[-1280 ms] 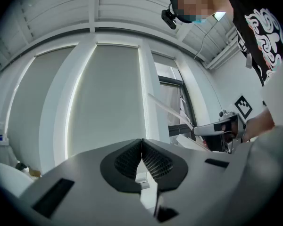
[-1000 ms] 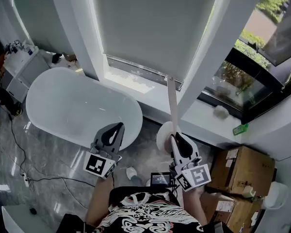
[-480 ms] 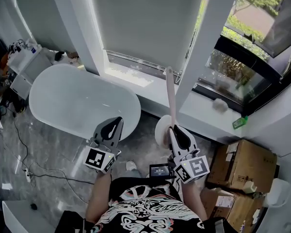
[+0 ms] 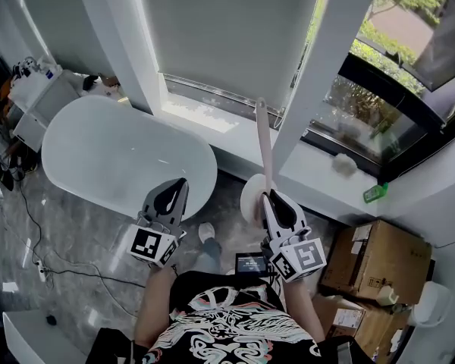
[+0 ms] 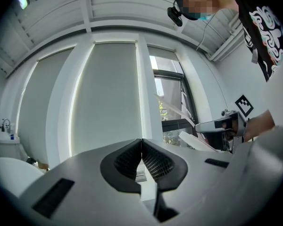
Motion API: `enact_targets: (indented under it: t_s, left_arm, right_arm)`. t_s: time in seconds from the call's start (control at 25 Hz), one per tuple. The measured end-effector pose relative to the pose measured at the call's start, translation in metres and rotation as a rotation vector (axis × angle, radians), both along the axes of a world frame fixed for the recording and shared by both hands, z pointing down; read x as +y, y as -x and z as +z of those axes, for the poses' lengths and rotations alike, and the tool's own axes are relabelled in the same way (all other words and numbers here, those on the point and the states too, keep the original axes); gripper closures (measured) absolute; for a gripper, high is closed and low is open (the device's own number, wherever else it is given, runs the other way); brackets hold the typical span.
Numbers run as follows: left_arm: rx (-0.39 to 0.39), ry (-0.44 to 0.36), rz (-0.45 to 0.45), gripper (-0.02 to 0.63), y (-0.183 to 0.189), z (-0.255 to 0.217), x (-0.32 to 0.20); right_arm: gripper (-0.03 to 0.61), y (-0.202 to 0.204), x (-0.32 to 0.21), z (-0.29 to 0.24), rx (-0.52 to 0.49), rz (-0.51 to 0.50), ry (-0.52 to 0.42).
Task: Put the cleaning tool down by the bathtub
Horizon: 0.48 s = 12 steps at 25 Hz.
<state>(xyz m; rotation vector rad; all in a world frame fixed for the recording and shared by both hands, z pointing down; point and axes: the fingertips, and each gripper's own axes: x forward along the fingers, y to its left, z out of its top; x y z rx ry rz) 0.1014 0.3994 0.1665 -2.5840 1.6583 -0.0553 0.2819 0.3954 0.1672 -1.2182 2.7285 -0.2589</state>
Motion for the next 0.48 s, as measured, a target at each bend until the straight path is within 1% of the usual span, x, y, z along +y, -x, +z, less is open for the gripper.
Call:
enact_targets:
  t_s: [0.24,0.48]
  left_arm:
    - [0.022,0.005,0.005,0.597,0.006,0.010,-0.052]
    - [0.009,0.014,0.020,0.597,0.026,0.018,-0.137]
  right_arm:
    - [0.508,0.006,-0.051,0.006,0.018,0.011,0.000]
    - [0.508,0.030,-0.130,0.008,0.013,0.023,0.002]
